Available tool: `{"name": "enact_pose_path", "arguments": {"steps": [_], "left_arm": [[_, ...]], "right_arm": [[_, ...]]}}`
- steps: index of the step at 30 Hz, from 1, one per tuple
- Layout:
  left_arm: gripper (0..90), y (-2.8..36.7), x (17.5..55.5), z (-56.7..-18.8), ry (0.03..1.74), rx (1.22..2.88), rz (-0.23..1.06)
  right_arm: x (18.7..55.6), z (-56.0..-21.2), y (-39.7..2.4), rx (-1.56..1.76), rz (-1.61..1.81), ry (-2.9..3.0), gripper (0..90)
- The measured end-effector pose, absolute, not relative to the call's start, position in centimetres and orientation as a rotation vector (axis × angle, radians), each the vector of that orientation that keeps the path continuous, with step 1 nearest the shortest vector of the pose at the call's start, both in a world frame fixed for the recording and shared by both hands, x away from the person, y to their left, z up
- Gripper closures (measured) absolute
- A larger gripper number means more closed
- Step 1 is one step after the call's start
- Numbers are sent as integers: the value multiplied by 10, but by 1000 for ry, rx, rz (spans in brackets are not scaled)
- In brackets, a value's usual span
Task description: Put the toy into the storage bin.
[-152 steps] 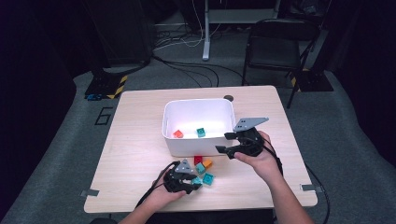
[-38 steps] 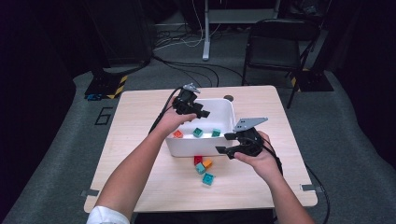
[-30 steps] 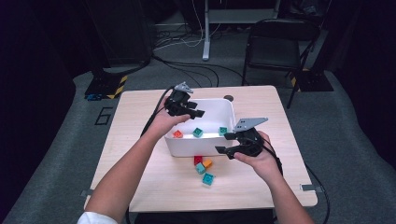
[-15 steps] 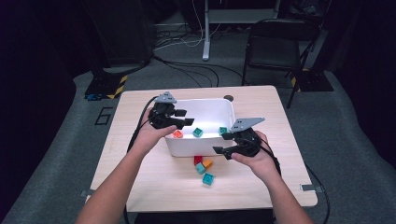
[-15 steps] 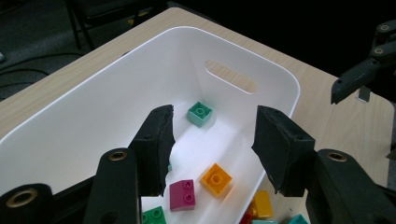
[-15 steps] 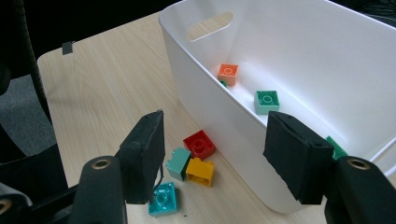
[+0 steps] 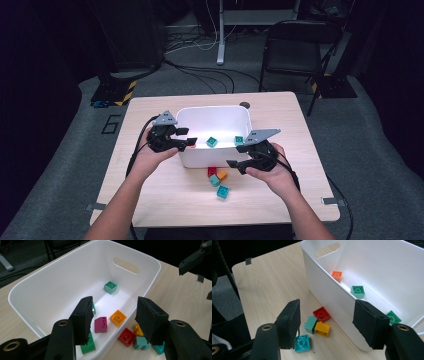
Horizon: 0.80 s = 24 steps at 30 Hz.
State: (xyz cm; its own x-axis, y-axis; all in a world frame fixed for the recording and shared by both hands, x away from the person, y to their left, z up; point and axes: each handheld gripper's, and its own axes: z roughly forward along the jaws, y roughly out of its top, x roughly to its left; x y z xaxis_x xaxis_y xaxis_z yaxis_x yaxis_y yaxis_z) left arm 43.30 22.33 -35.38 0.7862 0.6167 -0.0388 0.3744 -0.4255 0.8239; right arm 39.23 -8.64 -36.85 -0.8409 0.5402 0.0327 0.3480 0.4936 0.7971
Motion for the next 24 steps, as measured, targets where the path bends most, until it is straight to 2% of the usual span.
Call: {"name": "enact_pose_path", "arguments": {"steps": [14, 24], "left_arm": [[457, 258, 418, -383, 829, 1993, 277], [449, 275, 412, -388, 865, 1978, 311]], "right_arm": [[384, -397, -79, 766, 1231, 2568, 417], [381, -434, -73, 786, 1230, 2612, 468]]}}
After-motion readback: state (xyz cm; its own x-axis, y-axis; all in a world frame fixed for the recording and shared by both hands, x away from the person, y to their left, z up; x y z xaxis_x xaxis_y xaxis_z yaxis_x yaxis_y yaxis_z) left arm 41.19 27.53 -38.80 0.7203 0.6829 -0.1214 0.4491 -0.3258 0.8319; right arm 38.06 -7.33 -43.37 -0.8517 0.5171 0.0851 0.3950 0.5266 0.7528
